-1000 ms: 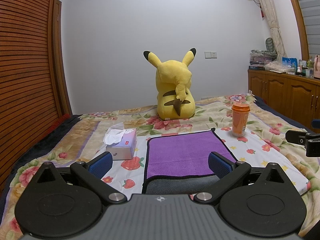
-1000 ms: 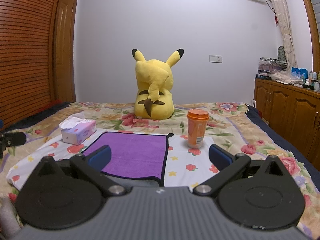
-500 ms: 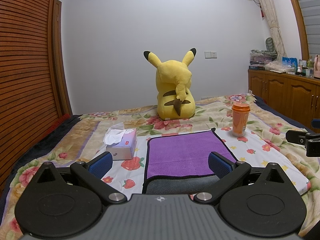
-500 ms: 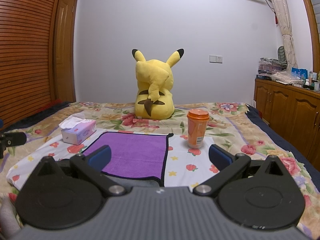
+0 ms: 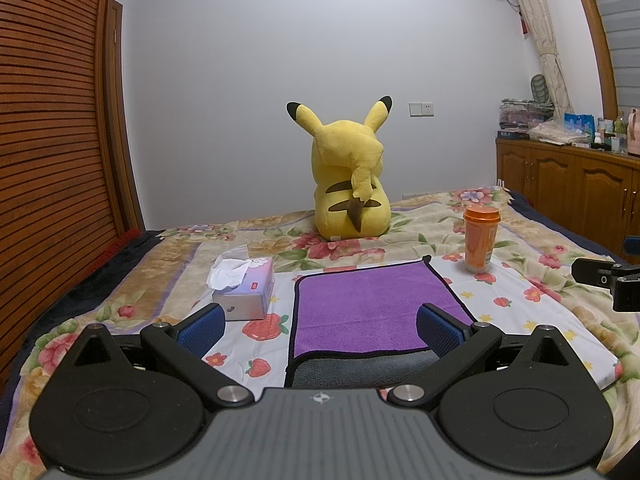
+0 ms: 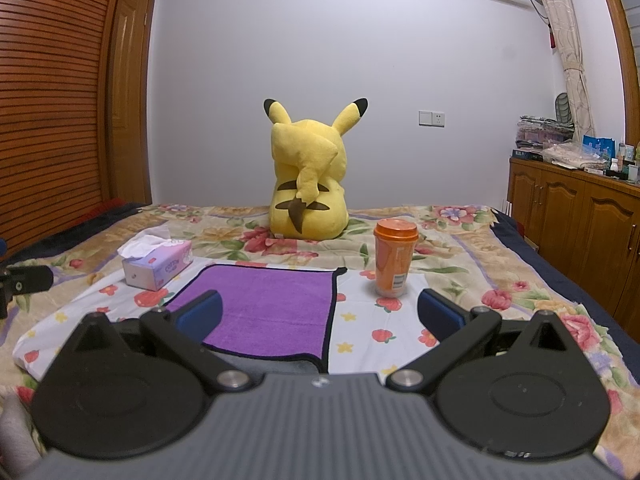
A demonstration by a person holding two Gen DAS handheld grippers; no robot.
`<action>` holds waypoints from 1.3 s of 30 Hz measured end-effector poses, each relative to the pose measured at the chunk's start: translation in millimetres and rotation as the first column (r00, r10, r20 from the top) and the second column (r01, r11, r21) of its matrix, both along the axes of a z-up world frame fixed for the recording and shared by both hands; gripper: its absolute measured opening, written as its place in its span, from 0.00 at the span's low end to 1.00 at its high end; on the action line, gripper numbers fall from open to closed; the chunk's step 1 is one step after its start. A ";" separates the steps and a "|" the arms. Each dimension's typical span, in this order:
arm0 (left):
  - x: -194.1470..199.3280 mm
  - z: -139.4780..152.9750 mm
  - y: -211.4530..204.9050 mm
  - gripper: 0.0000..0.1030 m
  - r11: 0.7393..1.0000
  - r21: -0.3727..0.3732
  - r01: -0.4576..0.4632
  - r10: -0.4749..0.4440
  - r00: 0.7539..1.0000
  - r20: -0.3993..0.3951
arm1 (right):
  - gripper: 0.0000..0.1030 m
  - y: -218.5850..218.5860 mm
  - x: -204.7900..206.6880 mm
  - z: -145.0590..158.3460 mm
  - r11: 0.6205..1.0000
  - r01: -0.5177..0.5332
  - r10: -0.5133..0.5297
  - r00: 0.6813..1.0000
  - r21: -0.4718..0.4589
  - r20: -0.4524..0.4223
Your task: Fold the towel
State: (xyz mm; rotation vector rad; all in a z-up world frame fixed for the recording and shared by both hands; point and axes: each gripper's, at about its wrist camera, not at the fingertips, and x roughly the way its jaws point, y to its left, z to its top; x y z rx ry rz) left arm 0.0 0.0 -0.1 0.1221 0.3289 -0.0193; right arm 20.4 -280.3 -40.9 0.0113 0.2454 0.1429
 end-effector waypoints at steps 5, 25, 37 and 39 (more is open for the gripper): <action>0.0 0.0 0.0 1.00 1.000 0.000 0.000 0.000 1.000 0.000 | 1.00 -0.1 0.0 -0.1 1.000 0.000 0.000 1.000 -0.001 0.000; 1.6 -7.3 2.6 1.00 1.000 0.007 0.006 -0.006 0.999 -0.038 | 1.00 1.5 3.4 -2.2 1.000 0.000 0.000 1.000 -0.006 -0.011; 15.5 -16.5 -4.5 1.00 1.000 0.015 0.022 -0.020 0.993 -0.119 | 1.00 4.3 17.2 -5.1 1.000 -0.013 0.012 0.998 -0.011 -0.062; 19.0 -18.4 -4.9 1.00 1.000 0.016 0.022 -0.020 0.991 -0.131 | 1.00 6.0 19.8 -6.5 1.000 -0.017 0.016 0.998 -0.013 -0.066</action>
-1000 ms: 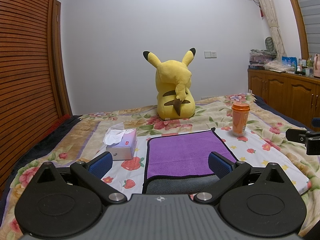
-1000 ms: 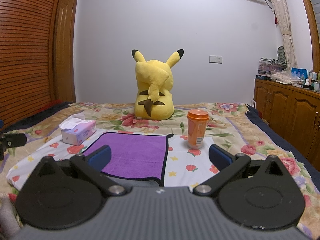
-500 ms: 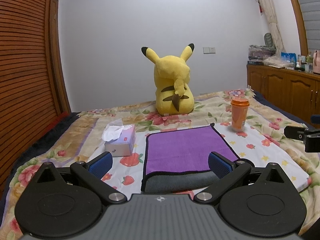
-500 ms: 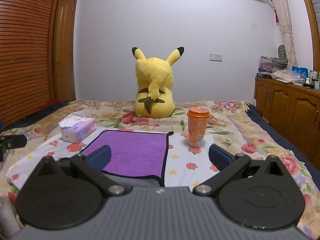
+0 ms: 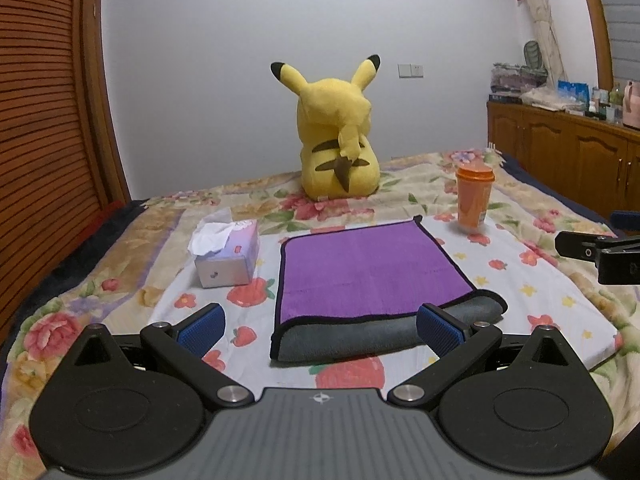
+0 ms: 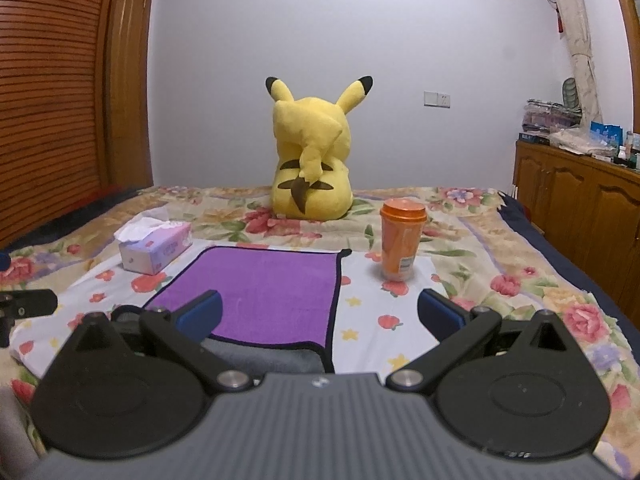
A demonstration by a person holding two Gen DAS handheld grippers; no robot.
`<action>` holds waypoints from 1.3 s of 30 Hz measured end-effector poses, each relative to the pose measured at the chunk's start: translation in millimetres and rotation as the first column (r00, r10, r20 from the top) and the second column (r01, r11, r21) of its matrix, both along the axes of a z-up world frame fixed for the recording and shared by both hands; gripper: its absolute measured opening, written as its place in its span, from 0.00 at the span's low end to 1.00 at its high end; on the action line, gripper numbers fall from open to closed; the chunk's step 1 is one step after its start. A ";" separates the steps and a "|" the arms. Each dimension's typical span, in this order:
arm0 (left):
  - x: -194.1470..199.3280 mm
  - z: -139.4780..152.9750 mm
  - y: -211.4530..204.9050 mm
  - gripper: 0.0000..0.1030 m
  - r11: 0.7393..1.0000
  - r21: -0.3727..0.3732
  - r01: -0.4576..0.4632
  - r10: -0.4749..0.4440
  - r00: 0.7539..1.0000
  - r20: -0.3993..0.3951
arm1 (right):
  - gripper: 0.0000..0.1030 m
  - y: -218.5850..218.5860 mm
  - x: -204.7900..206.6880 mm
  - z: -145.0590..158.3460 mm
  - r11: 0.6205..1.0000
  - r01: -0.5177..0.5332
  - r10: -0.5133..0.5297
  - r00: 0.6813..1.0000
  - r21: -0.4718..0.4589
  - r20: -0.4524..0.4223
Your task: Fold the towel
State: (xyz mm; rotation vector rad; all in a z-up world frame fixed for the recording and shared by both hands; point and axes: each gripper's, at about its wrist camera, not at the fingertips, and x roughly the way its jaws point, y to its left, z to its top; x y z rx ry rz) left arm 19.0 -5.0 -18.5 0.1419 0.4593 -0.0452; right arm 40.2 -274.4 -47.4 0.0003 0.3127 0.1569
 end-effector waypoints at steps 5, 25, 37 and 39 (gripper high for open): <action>7.4 -5.5 0.3 1.00 1.000 0.003 0.001 -0.001 1.000 -0.030 | 1.00 3.9 7.8 -3.1 1.000 -0.012 0.012 1.000 -0.015 -0.012; 41.1 -21.0 -0.3 1.00 0.999 0.016 0.029 -0.027 0.994 -0.106 | 1.00 12.1 47.1 -13.9 0.999 -0.046 0.044 0.996 -0.028 -0.077; 69.7 -22.9 12.9 1.00 1.000 -0.015 0.009 -0.010 0.994 -0.106 | 1.00 12.7 73.0 -17.7 0.996 -0.078 0.074 0.991 -0.033 -0.114; 74.7 -23.7 14.9 1.00 1.000 -0.019 0.006 -0.008 0.994 -0.109 | 1.00 12.9 77.4 -19.1 0.996 -0.084 0.079 0.989 -0.034 -0.123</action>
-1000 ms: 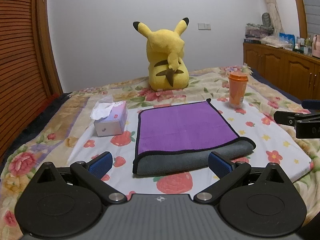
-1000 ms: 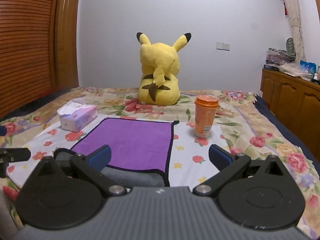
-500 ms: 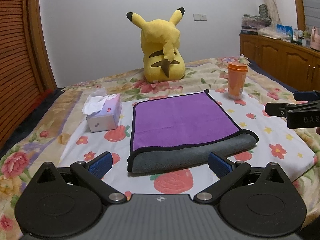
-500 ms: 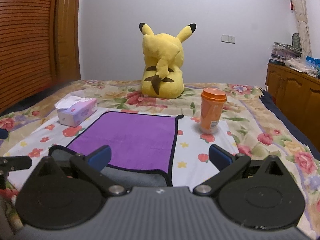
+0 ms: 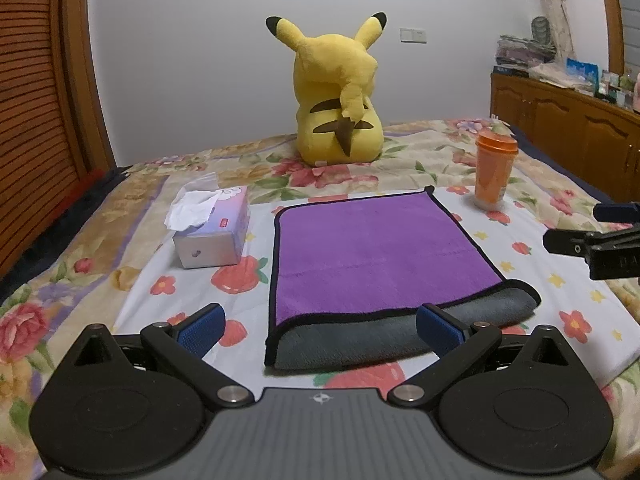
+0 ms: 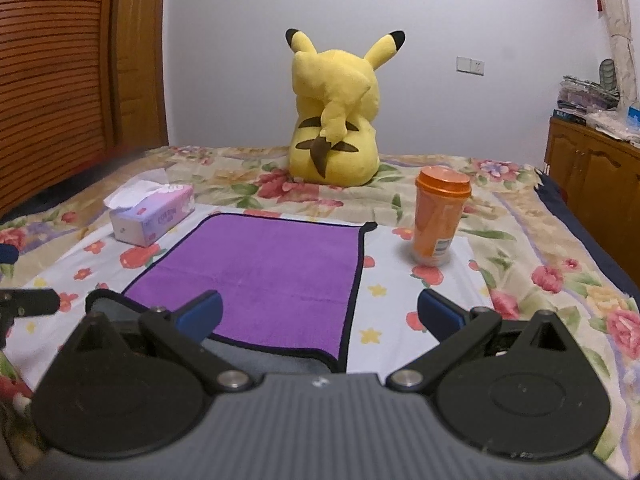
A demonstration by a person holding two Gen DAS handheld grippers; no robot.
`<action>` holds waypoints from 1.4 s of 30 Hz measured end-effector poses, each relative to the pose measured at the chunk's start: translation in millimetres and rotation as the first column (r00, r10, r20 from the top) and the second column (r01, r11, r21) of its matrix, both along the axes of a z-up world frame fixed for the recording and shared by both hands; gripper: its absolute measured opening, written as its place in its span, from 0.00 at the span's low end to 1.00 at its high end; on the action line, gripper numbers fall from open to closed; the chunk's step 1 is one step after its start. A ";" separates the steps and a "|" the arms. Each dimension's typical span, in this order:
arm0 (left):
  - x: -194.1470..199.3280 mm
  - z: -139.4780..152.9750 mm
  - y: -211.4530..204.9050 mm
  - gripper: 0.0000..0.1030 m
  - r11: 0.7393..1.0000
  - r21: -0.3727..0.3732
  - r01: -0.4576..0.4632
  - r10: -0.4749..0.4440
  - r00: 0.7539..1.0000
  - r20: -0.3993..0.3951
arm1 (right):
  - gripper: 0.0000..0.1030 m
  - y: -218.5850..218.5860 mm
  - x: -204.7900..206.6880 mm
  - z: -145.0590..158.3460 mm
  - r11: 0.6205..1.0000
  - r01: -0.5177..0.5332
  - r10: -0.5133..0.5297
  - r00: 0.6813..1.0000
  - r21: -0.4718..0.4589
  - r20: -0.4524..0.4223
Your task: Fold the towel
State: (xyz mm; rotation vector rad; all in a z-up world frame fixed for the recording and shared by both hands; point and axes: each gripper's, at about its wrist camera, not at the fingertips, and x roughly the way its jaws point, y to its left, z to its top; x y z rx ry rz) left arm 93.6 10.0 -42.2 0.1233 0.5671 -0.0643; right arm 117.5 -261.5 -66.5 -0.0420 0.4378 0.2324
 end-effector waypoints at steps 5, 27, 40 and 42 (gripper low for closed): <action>14.7 -4.8 5.7 0.99 1.000 0.003 0.002 -0.002 1.000 -0.016 | 1.00 1.4 13.6 -4.3 1.000 -0.020 0.020 0.999 -0.009 -0.028; 82.6 -37.6 43.0 0.93 0.999 -0.026 -0.038 0.034 0.989 -0.143 | 1.00 12.4 58.0 -34.3 0.994 -0.100 0.090 0.976 -0.045 -0.196; 101.3 -66.6 52.0 0.82 0.998 -0.066 -0.014 -0.005 0.961 -0.277 | 0.85 10.0 72.2 -54.4 0.990 -0.140 0.130 0.927 -0.001 -0.352; 101.3 -68.2 51.8 0.77 0.997 -0.075 -0.005 -0.017 0.957 -0.291 | 0.85 9.2 72.5 -54.8 0.990 -0.144 0.136 0.922 0.005 -0.362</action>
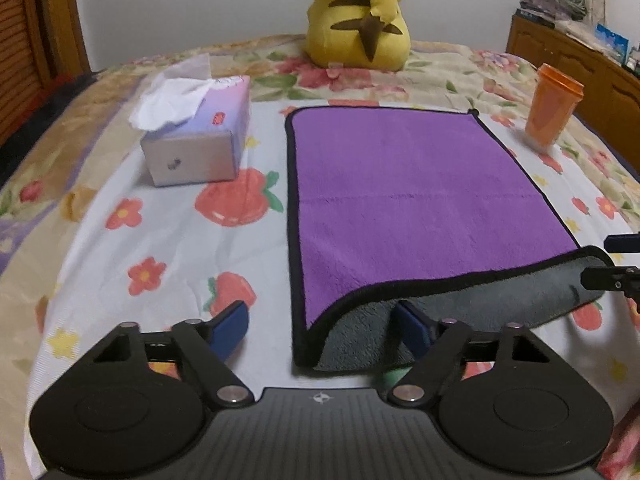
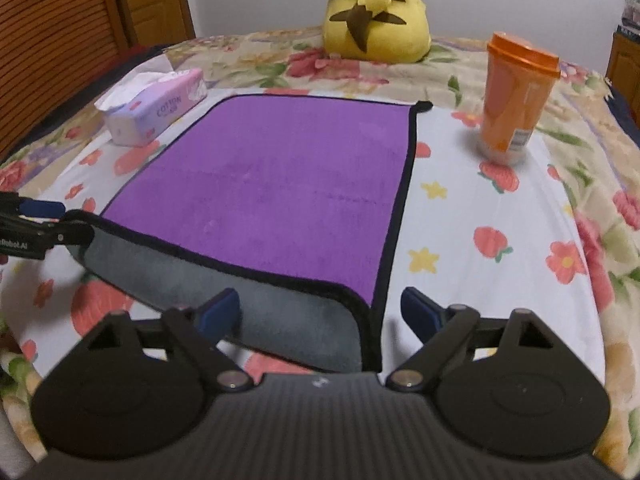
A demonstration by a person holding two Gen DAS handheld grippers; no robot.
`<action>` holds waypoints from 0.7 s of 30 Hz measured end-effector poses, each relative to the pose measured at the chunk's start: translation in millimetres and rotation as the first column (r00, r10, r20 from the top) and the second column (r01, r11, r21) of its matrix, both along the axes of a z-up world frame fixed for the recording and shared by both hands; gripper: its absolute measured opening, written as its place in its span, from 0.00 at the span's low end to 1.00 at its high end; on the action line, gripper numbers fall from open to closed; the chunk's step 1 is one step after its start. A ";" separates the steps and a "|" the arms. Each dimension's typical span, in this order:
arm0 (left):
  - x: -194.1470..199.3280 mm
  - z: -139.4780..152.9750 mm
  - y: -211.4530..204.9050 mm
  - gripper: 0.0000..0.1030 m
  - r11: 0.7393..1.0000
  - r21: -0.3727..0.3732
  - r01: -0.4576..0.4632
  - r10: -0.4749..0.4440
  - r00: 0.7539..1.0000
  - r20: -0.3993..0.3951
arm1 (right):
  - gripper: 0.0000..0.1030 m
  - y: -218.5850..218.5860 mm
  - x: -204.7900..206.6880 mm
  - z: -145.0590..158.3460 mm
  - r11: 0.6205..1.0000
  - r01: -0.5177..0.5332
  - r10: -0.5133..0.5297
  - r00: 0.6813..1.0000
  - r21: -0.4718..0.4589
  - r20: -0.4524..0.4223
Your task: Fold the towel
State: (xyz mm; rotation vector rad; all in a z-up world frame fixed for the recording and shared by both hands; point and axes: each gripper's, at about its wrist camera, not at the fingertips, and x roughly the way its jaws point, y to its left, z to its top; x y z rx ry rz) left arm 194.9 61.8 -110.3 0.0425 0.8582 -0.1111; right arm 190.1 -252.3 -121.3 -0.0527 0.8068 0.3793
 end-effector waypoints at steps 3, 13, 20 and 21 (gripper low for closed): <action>0.1 -2.0 -2.2 0.69 1.000 -0.009 0.017 -0.018 1.000 -0.016 | 0.80 -1.2 0.1 -0.8 1.000 -0.010 0.010 1.000 0.002 -0.016; -1.8 -3.7 -6.0 0.53 0.999 -0.014 0.041 -0.041 0.999 -0.031 | 0.68 -7.6 5.6 -5.5 1.000 -0.010 0.010 0.997 0.003 -0.074; -2.2 -3.9 -6.4 0.45 0.999 -0.023 0.043 -0.044 0.998 -0.041 | 0.45 -7.3 3.8 -2.8 1.000 -0.023 0.023 0.997 -0.001 -0.075; -2.5 -3.7 -6.6 0.45 0.999 -0.024 0.043 -0.044 0.998 -0.041 | 0.44 -7.4 3.2 -2.0 1.000 -0.023 0.023 0.997 -0.004 -0.073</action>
